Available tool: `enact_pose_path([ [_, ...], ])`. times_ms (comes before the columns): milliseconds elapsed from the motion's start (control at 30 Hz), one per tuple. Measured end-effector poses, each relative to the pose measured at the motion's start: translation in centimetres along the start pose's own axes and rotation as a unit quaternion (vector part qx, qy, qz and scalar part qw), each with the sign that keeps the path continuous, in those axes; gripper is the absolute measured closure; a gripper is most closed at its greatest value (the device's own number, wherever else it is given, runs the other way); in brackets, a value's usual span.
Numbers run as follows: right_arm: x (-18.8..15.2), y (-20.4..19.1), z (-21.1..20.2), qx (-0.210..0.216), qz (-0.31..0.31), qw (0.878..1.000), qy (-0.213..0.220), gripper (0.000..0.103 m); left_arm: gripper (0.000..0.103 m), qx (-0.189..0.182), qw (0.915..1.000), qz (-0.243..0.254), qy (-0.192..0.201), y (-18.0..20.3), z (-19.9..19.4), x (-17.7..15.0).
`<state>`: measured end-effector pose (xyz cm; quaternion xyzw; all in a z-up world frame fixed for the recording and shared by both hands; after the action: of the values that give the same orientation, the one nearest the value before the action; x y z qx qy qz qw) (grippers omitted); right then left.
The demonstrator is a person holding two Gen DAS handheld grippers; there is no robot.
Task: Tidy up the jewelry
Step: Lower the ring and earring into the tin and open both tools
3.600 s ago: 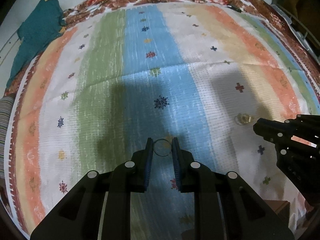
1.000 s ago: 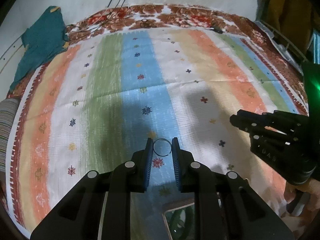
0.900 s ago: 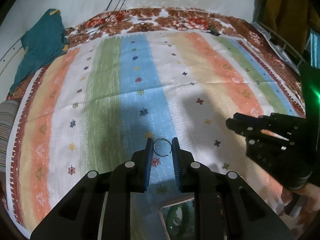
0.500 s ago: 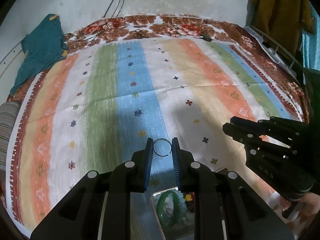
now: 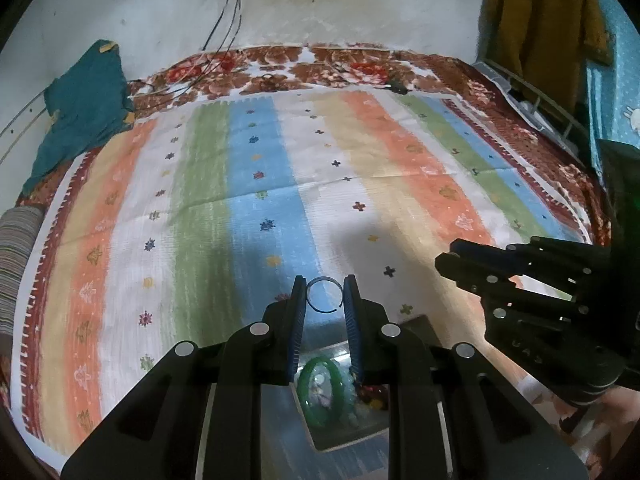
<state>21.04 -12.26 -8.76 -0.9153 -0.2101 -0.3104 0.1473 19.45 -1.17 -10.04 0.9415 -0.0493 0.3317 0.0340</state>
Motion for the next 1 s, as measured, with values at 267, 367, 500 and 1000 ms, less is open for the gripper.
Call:
enact_pose_path([
  [267, -1.9, -1.6, -1.5, 0.026, -0.014, 1.0, -0.004, 0.086, 0.085, -0.014, 0.9998, 0.008, 0.014, 1.6, -2.1, -1.0],
  [367, -2.5, -2.4, -1.6, 0.033, -0.022, 0.999, -0.009, 0.086, 0.085, -0.018, 0.9998, 0.008, 0.011, 2.0, -2.4, -1.7],
  [500, -3.1, -3.1, -1.6, 0.038, -0.028, 0.999, -0.015, 0.086, 0.084, -0.019, 0.9998, 0.001, 0.003, 2.1, -2.3, -2.4],
  [1000, -3.8, -1.8, -4.1, 0.03, -0.016, 0.999, 0.009, 0.045, 0.049, -0.01, 0.9995, -0.03, 0.006, 0.6, -4.3, -4.0],
])
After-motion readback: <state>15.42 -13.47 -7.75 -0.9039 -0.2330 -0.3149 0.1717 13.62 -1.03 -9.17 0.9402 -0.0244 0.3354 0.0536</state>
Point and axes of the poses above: each gripper's, at about its wrist camera, not at the fingertips, and z roughly the way its jaws point, y to its right, x to its top, the point moved 10 cm from there along z, roughly the way its jaws point, and after that the axes turned 4 degrees about z, right-handed, at the moved point
